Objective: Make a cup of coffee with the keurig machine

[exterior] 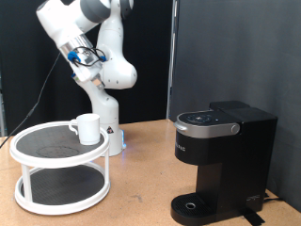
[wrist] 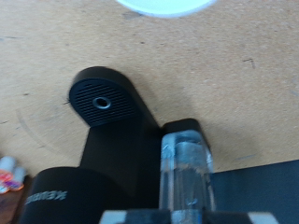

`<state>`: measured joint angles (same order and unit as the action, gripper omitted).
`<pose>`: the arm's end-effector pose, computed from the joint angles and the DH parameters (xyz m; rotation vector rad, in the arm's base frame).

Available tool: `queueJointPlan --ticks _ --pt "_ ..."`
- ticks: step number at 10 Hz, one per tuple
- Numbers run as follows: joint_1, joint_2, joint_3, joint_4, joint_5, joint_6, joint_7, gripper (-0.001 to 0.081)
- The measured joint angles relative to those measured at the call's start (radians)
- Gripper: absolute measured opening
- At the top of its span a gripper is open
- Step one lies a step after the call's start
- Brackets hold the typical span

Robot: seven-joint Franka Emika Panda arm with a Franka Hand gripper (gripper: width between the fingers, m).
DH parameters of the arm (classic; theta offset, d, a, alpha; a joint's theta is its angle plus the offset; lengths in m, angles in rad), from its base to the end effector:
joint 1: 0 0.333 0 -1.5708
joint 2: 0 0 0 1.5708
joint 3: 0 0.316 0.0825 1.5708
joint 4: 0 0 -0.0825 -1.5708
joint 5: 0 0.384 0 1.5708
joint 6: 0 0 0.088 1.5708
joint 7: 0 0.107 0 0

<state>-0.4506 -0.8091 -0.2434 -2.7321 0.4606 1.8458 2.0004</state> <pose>0.2538 -0.1629 0.4499 -0.5006 2.6150 0.6455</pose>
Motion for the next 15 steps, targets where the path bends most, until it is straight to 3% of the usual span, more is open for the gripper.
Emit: queueJointPlan --ticks 3,7,9,13,14,15 --pt "-0.013 -0.001 -0.136 0.043 0.007 -0.046 -0.071 0.0000" --pt "-0.015 0.014 -0.260 0.167 -0.086 -0.216 -0.108 0.0000" --pt "-0.016 0.036 -0.277 0.187 -0.163 -0.226 -0.112 0.0000" --pt "-0.016 0.095 -0.301 0.161 -0.175 -0.163 -0.151 0.0003" --pt "-0.015 0.107 -0.306 0.150 -0.174 -0.151 -0.169 0.0178" --pt "-0.015 0.116 -0.310 0.138 -0.174 -0.145 -0.187 0.0178"
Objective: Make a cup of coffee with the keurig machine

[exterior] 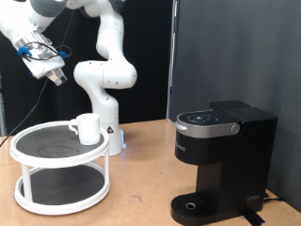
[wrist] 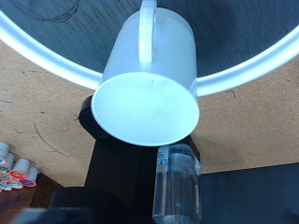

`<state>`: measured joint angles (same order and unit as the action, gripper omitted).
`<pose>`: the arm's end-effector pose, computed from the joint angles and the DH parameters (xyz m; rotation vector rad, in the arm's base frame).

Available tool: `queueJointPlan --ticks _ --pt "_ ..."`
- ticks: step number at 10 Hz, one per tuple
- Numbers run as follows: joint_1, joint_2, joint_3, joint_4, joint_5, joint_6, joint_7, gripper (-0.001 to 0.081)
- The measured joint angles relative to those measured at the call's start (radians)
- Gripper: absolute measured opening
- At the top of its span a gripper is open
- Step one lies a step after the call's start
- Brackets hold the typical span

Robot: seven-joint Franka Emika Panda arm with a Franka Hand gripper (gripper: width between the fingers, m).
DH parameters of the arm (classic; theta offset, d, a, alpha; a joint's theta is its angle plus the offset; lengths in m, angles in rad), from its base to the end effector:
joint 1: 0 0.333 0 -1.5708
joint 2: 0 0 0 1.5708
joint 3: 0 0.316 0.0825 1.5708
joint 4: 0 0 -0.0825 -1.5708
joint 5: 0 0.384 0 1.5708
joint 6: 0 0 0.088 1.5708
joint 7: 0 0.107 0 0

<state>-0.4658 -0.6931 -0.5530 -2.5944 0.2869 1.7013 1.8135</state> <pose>0.1929 -0.2642 0.4413 -0.5063 2.5706 0.7216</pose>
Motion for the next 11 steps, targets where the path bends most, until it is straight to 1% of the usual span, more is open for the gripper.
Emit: queueJointPlan --ticks 1,2,3,4,5,6,8,9,11 --pt "0.000 0.008 -0.001 -0.016 0.000 0.013 -0.015 0.0383" --pt "0.000 0.013 -0.001 -0.036 0.000 0.038 -0.026 0.0383" --pt "0.000 0.014 -0.001 -0.051 0.000 0.056 -0.029 0.0581" --pt "0.000 0.015 -0.001 -0.060 0.000 0.066 -0.030 0.0581" --pt "0.000 0.015 -0.002 -0.063 0.000 0.068 -0.034 0.0706" --pt "0.000 0.015 -0.004 -0.064 0.000 0.070 -0.039 0.0726" --pt "0.000 0.019 -0.005 -0.073 -0.001 0.089 -0.042 0.0733" --pt "0.000 0.026 -0.005 -0.085 -0.005 0.103 -0.049 0.0733" --pt "0.003 0.052 0.002 -0.127 -0.015 0.172 -0.078 0.0734"
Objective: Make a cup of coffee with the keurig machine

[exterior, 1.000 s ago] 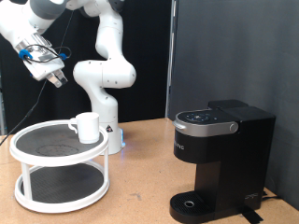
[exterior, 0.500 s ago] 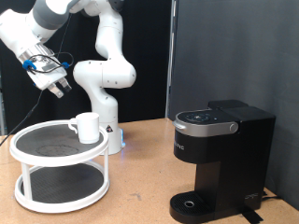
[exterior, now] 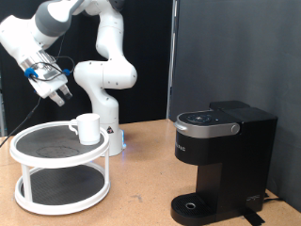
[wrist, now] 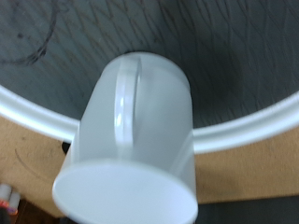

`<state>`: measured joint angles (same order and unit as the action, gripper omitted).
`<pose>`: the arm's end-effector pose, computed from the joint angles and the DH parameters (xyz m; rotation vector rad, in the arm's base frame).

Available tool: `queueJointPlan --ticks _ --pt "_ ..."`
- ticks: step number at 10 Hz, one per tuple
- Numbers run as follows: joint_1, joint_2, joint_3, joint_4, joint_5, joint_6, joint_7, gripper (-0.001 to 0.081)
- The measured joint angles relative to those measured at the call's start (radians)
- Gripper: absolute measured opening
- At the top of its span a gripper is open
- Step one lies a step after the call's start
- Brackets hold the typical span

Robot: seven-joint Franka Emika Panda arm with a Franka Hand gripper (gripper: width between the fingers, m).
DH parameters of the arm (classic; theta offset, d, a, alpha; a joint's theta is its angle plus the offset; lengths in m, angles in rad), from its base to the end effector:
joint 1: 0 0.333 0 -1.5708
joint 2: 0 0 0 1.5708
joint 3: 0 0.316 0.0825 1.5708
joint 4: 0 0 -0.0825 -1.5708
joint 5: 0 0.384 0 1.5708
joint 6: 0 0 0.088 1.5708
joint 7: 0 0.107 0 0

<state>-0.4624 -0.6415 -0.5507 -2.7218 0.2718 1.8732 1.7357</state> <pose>0.1999 -0.2526 0.3802 -0.5443 2.6052 0.6844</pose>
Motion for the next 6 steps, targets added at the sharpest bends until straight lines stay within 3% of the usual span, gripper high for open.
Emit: queueJointPlan --ticks 4,6 --pt "0.017 0.047 0.016 -0.083 0.002 0.147 -0.047 0.0734" --pt "0.038 0.063 0.016 -0.094 0.015 0.166 -0.058 0.0734"
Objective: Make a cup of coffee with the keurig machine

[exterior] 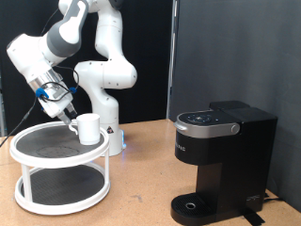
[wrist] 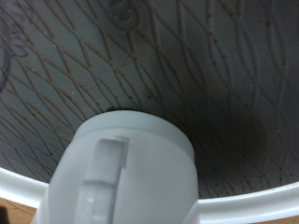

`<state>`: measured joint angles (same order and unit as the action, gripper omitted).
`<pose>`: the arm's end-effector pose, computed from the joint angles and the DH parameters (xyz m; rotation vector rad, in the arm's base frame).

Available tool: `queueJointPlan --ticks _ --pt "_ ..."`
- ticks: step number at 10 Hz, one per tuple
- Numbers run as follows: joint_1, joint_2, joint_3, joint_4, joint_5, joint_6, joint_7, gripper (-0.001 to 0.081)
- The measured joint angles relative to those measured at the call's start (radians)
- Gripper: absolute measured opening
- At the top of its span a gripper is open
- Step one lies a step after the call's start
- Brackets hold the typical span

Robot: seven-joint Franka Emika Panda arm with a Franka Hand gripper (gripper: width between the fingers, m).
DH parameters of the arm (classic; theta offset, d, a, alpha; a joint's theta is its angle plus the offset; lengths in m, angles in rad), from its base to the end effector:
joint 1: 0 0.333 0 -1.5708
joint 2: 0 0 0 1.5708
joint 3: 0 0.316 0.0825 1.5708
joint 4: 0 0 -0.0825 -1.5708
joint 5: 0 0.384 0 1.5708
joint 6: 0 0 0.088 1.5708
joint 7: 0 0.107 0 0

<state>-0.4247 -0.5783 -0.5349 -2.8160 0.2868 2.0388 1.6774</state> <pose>0.2128 -0.2343 0.3331 -0.6031 2.6342 0.6453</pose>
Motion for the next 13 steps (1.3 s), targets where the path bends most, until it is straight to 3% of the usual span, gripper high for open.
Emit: queueJointPlan --ticks 4,5,6,7,8,9,10,11,12,13 --pt "0.011 0.004 0.000 -0.003 0.011 0.000 -0.001 0.0734" --pt "0.011 0.004 0.000 -0.005 0.011 0.001 -0.001 0.0622" --pt "0.011 0.004 0.000 -0.007 0.011 0.007 0.000 0.0622" --pt "0.011 0.005 0.000 -0.011 0.011 0.018 0.003 0.0420" --pt "0.011 0.007 0.002 -0.014 0.011 0.031 0.008 0.0285" --pt "0.011 0.010 0.004 -0.017 0.011 0.050 0.014 0.0285" --pt "0.011 0.016 0.007 -0.017 0.011 0.067 0.020 0.0117" --pt "0.005 0.023 0.017 -0.017 0.000 0.092 0.048 0.0117" --pt "-0.012 0.027 0.037 -0.012 -0.040 0.090 0.095 0.0027" --pt "-0.029 0.025 0.045 0.001 -0.057 0.065 0.116 0.0006"
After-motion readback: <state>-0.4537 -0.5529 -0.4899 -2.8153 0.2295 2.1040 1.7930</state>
